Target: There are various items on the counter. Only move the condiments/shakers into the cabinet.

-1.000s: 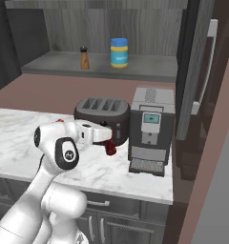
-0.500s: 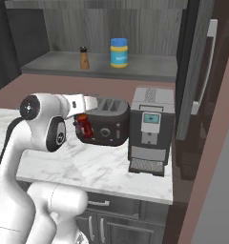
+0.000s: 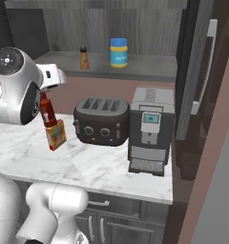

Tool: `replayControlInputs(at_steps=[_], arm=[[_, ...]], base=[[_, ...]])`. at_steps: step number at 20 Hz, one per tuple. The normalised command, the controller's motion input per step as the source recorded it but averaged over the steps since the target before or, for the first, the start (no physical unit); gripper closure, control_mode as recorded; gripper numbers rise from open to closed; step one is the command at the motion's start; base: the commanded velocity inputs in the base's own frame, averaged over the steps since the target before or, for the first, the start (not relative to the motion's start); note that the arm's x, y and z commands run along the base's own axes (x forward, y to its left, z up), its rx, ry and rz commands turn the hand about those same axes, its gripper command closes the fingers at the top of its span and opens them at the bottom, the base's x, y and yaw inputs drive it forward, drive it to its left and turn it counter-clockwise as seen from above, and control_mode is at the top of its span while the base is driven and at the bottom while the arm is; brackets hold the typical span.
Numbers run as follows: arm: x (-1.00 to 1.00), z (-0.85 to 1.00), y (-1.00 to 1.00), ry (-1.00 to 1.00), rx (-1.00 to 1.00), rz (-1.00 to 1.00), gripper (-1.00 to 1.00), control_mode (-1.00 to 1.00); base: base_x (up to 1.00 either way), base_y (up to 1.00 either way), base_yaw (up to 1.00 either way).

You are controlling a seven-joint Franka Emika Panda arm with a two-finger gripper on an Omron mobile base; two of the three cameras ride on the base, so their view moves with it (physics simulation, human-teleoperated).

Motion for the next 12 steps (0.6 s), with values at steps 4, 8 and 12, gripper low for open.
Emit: replayControlInputs(at_steps=[4, 8, 12], arm=[[-0.34, 0.0, 0.23, -0.12, 0.06, 0.01, 1.0, -1.0], [-0.16, 0.0, 0.27, -0.06, 0.12, -0.11, 1.0, -1.0], [-0.53, 0.03, 0.53, -0.26, 0.14, -0.46, 1.0, -1.0]], base=[[0.0, 0.0, 0.0], [0.0, 0.0, 0.0], [0.0, 0.0, 0.0]])
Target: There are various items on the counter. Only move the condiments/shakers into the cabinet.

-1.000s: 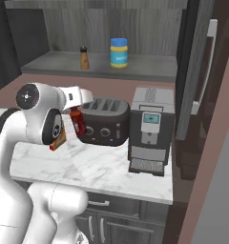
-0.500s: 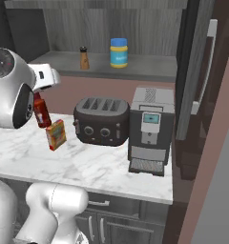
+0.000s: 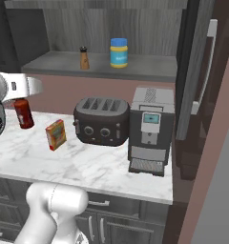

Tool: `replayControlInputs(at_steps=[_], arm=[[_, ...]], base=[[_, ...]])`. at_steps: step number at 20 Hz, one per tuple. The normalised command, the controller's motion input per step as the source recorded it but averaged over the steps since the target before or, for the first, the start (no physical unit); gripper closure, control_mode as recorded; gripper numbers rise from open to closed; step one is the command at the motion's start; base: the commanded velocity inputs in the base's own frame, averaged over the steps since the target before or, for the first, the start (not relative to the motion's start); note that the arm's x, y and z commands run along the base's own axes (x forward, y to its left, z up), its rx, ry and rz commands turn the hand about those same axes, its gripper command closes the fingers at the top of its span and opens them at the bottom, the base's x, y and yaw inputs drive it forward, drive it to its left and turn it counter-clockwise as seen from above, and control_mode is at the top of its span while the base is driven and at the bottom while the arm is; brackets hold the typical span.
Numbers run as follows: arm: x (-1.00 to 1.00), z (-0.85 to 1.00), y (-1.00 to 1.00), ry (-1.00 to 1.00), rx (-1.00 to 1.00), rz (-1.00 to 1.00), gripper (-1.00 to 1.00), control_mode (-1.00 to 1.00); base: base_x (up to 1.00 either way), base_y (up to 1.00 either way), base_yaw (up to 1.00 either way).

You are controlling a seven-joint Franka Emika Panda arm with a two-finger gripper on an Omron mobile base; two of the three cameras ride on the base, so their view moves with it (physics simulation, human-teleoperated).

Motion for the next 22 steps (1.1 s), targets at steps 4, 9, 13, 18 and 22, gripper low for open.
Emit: replayControlInputs(at_steps=[4, 9, 13, 18, 22], arm=[[-0.28, 0.11, 0.25, -0.19, 0.13, -0.61, 1.0, -1.0], [-0.03, 0.08, 0.04, -0.04, 0.03, -0.22, 1.0, -1.0], [0.0, 0.08, 0.0, 0.0, 0.0, 0.0, 1.0, -1.0], [0.13, 0.68, 0.0, 0.0, 0.0, -0.09, 1.0, -1.0], [0.24, 0.73, 0.01, 0.0, 0.0, -0.08, 1.0, -1.0]], base=[[0.0, 0.0, 0.0], [0.0, 0.0, 0.0], [0.0, 0.0, 0.0], [0.0, 0.0, 0.0], [0.0, 0.0, 0.0]])
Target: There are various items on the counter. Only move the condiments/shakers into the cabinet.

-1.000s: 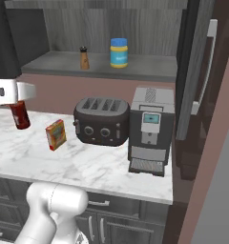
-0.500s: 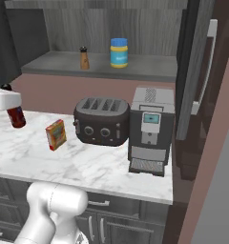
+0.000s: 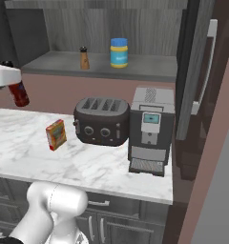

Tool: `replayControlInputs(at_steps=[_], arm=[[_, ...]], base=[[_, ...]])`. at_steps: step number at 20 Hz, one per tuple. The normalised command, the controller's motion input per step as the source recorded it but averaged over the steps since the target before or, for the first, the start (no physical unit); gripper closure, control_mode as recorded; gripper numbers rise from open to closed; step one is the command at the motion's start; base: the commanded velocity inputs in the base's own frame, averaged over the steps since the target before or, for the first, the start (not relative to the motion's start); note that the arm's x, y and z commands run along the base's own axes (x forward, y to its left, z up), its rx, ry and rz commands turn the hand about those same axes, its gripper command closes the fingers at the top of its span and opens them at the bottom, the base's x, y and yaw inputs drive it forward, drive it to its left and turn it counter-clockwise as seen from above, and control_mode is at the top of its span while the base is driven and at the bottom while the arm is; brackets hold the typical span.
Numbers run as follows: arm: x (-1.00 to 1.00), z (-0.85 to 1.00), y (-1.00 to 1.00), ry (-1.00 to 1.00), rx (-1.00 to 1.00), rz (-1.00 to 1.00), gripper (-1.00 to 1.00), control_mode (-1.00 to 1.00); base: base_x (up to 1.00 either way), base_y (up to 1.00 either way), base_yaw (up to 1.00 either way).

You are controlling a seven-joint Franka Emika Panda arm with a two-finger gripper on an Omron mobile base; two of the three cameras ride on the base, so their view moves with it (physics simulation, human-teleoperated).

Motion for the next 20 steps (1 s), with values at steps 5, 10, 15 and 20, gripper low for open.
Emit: replayControlInputs(at_steps=[5, 10, 15, 20], arm=[[0.34, 0.5, 0.02, 0.02, 0.0, -0.03, 1.0, -1.0], [0.1, 0.0, -0.13, 0.0, 0.02, 0.02, 1.0, -1.0], [0.05, 0.0, -0.21, 0.0, 0.03, 0.06, 1.0, -1.0], [0.07, 0.0, -0.09, 0.0, 0.0, 0.01, 1.0, -1.0]], base=[[0.0, 0.0, 0.0], [0.0, 0.0, 0.0], [0.0, 0.0, 0.0], [0.0, 0.0, 0.0]])
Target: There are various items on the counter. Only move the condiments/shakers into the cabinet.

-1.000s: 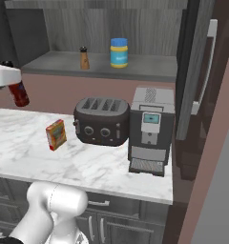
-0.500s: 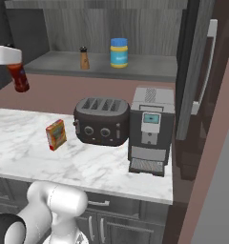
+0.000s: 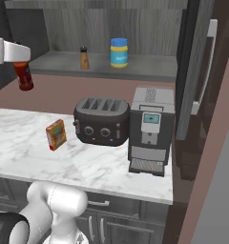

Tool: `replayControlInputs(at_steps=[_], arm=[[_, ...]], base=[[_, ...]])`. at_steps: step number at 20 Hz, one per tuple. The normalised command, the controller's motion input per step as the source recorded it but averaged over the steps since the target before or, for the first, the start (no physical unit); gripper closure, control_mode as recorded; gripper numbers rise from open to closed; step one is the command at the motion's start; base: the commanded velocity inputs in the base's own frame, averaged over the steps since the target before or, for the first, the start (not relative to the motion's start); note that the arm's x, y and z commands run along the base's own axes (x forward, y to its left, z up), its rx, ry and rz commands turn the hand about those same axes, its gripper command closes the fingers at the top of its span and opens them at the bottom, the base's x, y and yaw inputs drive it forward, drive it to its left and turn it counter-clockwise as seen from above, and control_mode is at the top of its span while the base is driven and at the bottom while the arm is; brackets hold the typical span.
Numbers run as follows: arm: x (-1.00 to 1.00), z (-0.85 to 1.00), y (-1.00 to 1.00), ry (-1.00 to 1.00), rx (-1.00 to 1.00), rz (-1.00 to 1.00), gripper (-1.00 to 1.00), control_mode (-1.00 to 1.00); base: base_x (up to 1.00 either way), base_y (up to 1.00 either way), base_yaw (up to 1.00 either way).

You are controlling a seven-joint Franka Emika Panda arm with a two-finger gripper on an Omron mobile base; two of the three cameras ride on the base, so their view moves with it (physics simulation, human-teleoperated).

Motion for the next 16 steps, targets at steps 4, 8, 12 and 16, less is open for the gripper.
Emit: replayControlInputs(at_steps=[4, 8, 12, 16], arm=[[0.14, 0.01, 0.0, 0.0, 0.0, 0.0, 1.0, -1.0], [0.21, 0.16, 0.0, 0.0, 0.0, 0.0, 1.0, -1.0], [0.22, 0.06, 0.0, 0.01, 0.0, 0.0, 1.0, -1.0], [0.31, 0.0, 0.0, 0.02, 0.0, 0.0, 1.0, -1.0]], base=[[0.0, 0.0, 0.0], [0.0, 0.0, 0.0], [0.0, 0.0, 0.0], [0.0, 0.0, 0.0]])
